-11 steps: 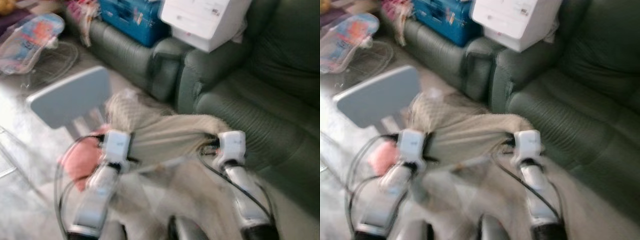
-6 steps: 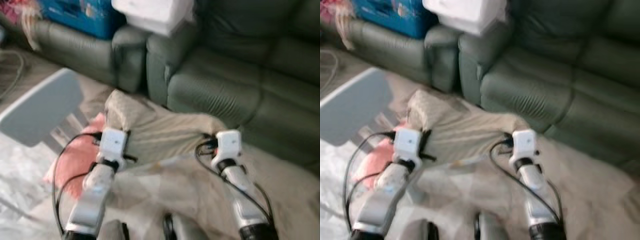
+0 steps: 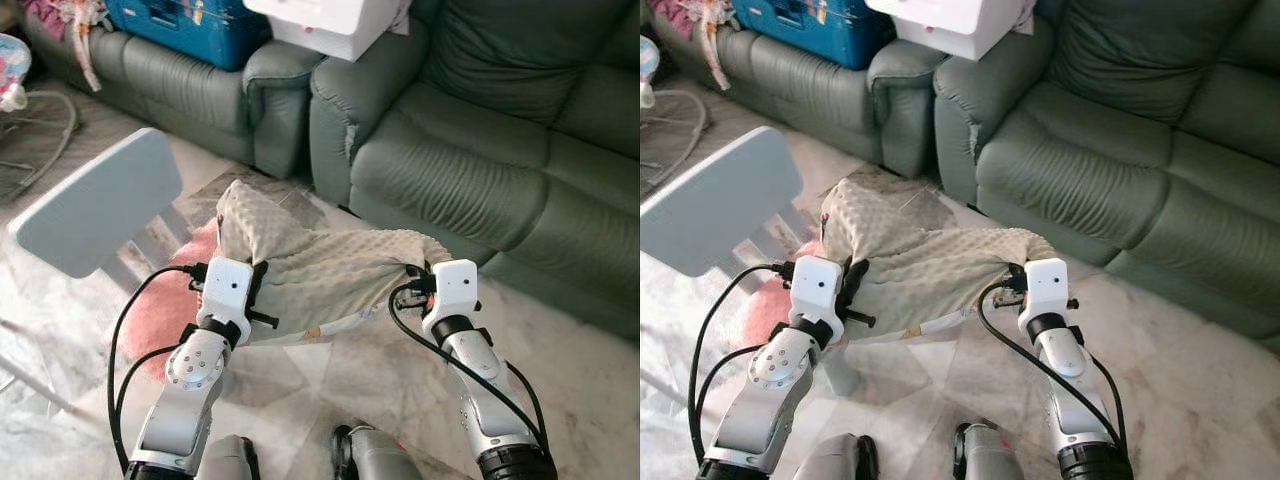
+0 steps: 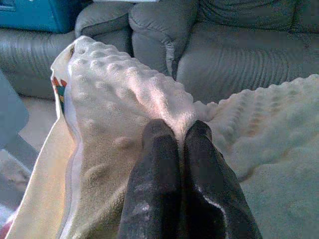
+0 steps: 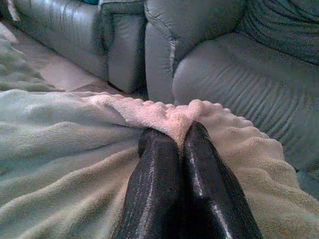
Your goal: Move the pillow to the sofa
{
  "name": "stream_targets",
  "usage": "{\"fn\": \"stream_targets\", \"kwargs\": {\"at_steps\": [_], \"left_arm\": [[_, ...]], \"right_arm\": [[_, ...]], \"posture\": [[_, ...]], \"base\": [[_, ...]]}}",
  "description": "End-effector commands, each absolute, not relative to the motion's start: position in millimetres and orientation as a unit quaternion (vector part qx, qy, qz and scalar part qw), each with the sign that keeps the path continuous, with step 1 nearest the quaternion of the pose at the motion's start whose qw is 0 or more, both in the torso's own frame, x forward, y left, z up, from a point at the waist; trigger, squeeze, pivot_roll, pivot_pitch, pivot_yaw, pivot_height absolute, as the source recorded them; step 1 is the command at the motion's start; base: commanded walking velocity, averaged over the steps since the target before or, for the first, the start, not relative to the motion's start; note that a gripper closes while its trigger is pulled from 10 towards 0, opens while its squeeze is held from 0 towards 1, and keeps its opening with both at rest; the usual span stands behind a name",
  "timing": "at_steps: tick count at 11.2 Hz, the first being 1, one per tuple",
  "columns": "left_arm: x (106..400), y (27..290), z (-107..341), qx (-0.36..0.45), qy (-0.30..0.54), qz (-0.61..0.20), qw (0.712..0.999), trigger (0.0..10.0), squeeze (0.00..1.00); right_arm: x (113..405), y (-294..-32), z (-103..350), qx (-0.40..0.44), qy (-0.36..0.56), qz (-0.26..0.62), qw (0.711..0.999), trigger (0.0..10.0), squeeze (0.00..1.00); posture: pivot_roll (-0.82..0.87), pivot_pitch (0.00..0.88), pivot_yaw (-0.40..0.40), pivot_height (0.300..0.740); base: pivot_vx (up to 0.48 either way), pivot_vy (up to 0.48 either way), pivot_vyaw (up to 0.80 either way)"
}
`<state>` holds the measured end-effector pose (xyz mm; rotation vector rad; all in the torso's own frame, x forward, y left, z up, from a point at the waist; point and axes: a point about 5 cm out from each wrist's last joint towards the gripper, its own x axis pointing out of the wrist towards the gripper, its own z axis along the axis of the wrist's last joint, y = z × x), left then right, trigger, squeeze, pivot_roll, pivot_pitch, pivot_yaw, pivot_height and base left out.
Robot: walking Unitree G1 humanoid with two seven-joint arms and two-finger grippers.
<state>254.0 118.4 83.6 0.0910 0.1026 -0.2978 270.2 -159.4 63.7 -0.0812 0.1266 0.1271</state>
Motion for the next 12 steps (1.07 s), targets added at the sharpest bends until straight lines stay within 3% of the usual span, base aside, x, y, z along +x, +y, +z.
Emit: {"fn": "stream_targets", "kwargs": {"at_steps": [1, 6, 12], "left_arm": [[252.3, 111.4, 90.3, 0.039, 0.035, -0.169, 0.984, 10.0, 0.0], [252.3, 111.3, 90.3, 0.04, 0.035, -0.172, 0.984, 10.0, 0.0], [253.9, 109.4, 90.3, 0.037, 0.036, -0.176, 0.983, 10.0, 0.0]], "right_arm": [[269.3, -164.1, 66.0, -0.044, 0.058, 0.055, 0.996, 10.0, 0.0], [269.2, -166.6, 65.8, -0.046, 0.06, 0.051, 0.996, 10.0, 0.0], [268.8, -168.3, 64.9, -0.046, 0.065, 0.049, 0.996, 10.0, 0.0]], "posture": [[-0.05, 0.129, -0.033, 0.74], [-0.05, 0.13, -0.034, 0.74], [-0.06, 0.129, -0.034, 0.74]], "base": [[0.0, -0.304, 0.0], [0.0, -0.316, 0.0], [0.0, -0.321, -0.55]]}}
